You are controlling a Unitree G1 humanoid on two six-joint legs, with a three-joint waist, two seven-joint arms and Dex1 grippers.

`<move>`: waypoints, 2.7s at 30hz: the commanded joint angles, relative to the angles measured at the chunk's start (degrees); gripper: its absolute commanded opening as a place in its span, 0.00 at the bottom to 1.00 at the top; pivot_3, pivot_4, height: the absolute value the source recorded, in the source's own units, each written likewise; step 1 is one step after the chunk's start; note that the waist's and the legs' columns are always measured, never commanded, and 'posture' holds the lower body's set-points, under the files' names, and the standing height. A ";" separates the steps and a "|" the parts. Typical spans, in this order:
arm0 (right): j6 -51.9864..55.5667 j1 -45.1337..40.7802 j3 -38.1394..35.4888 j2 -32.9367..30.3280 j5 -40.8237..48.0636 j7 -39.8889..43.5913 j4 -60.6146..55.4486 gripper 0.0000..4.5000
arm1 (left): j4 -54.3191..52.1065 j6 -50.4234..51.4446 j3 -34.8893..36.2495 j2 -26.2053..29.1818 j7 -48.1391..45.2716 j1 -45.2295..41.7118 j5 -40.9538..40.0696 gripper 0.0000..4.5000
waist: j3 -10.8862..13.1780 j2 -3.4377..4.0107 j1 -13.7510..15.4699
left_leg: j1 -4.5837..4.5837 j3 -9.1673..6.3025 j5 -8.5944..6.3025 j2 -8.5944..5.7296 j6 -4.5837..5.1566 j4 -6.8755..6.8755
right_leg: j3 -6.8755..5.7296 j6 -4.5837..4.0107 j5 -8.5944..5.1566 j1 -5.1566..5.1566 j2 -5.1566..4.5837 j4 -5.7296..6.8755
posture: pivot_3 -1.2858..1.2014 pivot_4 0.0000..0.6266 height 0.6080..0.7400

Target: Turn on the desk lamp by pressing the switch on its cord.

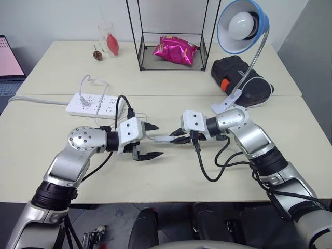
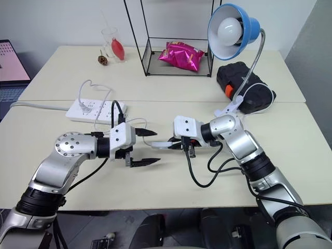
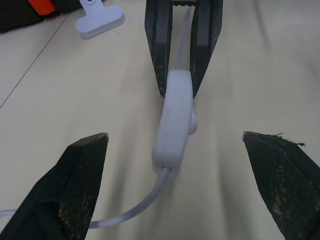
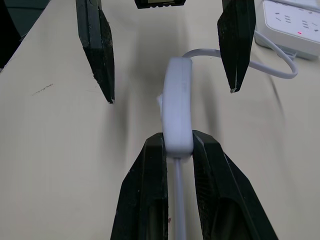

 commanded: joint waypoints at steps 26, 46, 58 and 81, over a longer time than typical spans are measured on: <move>-0.16 0.43 0.60 -0.21 1.23 1.33 -3.66 0.08 | 2.76 -3.36 -1.11 -3.01 0.25 -4.51 4.11 0.13 | 0.00 0.00 0.01 | 0.00 -0.02 0.00 -0.01 0.00 0.01 | -0.01 0.00 0.00 0.00 0.00 0.01 | 0.52 0.24 1.00; 0.35 0.79 0.95 -0.62 1.55 1.55 -4.29 0.08 | -4.82 0.63 0.35 1.87 -4.79 -0.45 -0.86 0.57 | 0.00 0.00 -0.04 | -0.01 -0.04 0.00 -0.01 0.00 0.00 | -0.01 0.00 0.00 0.00 0.00 0.01 | 0.52 0.24 1.00; 0.19 0.77 1.14 -0.63 1.67 1.61 -4.36 0.08 | -3.21 0.06 -0.79 1.56 -3.46 -0.12 1.44 0.57 | 0.00 0.00 -0.04 | 0.00 -0.05 0.00 -0.01 0.00 0.02 | -0.02 0.01 0.00 0.01 0.01 0.01 | 0.52 0.24 1.00; 0.03 0.77 1.62 -0.77 2.09 1.43 -4.71 0.08 | 0.31 -3.09 -1.64 -0.63 -0.94 -1.40 5.27 0.10 | 0.00 0.00 -0.03 | -0.01 -0.05 0.00 -0.01 0.00 0.02 | -0.01 0.01 0.00 0.01 0.01 0.01 | 0.52 0.24 1.00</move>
